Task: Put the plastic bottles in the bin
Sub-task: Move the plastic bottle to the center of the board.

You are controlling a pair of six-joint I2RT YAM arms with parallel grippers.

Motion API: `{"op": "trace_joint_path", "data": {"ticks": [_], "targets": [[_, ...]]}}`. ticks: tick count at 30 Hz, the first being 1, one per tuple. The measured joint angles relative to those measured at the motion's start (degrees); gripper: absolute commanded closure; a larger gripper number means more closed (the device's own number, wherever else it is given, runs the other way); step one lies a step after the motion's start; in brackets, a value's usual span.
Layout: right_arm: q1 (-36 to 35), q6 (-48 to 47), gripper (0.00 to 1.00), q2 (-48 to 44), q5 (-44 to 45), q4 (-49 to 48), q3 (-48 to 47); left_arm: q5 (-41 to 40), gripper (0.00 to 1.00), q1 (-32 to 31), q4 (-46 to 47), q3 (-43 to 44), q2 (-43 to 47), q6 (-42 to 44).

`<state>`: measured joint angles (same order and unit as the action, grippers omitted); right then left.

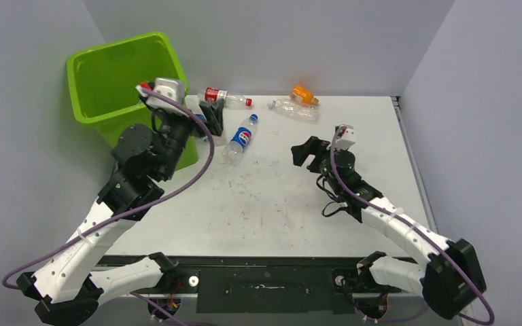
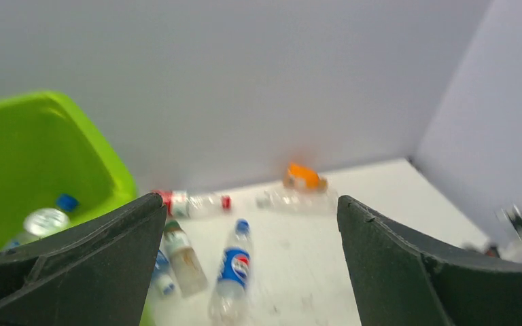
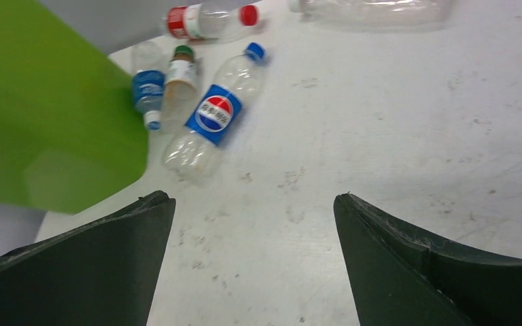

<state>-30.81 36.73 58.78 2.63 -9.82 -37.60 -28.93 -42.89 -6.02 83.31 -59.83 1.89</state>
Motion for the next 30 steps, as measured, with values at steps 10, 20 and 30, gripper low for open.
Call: {"op": "trace_joint_path", "data": {"ticks": [10,20,30], "targets": [[8.39,-9.03,0.09,36.48,9.88,-15.47,-15.91,15.87,0.04,-0.63,-10.21,-29.31,9.53,-10.19],[16.90,-19.69,0.08,66.90,-1.99,-14.45,-50.88,19.54,0.04,-0.63,-9.66,-34.99,14.43,-11.78],[18.71,-22.77,0.06,78.68,-8.70,-9.81,-61.88,22.12,0.04,-0.63,-9.16,-37.73,12.00,-11.54]]}}
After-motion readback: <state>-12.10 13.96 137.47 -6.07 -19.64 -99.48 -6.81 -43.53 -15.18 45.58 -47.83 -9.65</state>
